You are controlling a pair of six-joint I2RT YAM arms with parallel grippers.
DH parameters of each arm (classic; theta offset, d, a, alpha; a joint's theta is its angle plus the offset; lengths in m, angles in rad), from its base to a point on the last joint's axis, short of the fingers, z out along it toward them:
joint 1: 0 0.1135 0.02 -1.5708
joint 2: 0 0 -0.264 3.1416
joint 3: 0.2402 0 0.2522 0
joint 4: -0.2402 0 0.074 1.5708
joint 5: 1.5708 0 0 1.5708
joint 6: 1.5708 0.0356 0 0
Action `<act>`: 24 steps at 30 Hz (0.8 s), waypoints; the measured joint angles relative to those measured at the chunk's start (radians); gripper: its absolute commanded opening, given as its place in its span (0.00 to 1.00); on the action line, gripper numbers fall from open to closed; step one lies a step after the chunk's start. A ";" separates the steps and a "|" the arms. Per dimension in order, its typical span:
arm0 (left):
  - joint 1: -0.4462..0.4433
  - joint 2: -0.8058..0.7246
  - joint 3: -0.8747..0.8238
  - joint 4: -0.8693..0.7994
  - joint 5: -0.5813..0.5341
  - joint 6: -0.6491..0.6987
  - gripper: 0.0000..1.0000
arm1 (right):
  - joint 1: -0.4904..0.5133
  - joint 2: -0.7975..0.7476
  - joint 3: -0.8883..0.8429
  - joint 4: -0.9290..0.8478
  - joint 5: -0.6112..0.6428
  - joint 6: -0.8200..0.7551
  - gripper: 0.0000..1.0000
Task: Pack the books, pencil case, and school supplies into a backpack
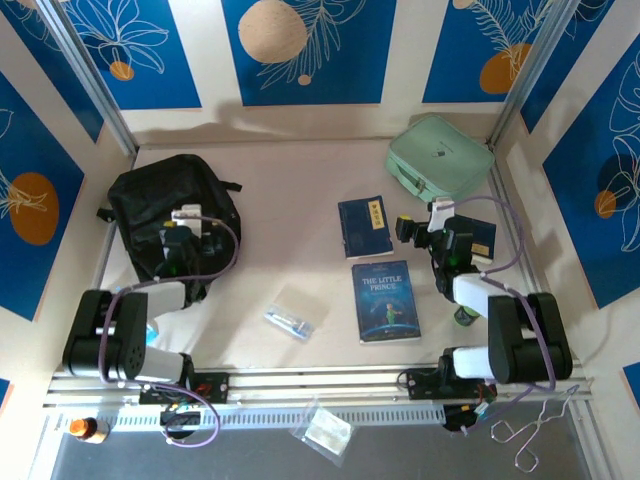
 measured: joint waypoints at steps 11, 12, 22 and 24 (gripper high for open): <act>0.000 -0.175 0.312 -0.472 0.051 -0.273 1.00 | 0.061 -0.124 0.277 -0.511 0.051 0.320 0.99; 0.000 -0.175 0.327 -0.495 0.080 -0.293 1.00 | 0.065 -0.119 0.290 -0.536 0.037 0.340 0.99; -0.005 -0.032 0.478 -0.738 0.292 -0.465 1.00 | 0.224 0.079 0.447 -0.689 -0.091 0.449 1.00; -0.005 0.006 0.510 -0.788 0.278 -0.481 1.00 | 0.257 0.110 0.470 -0.696 -0.098 0.451 1.00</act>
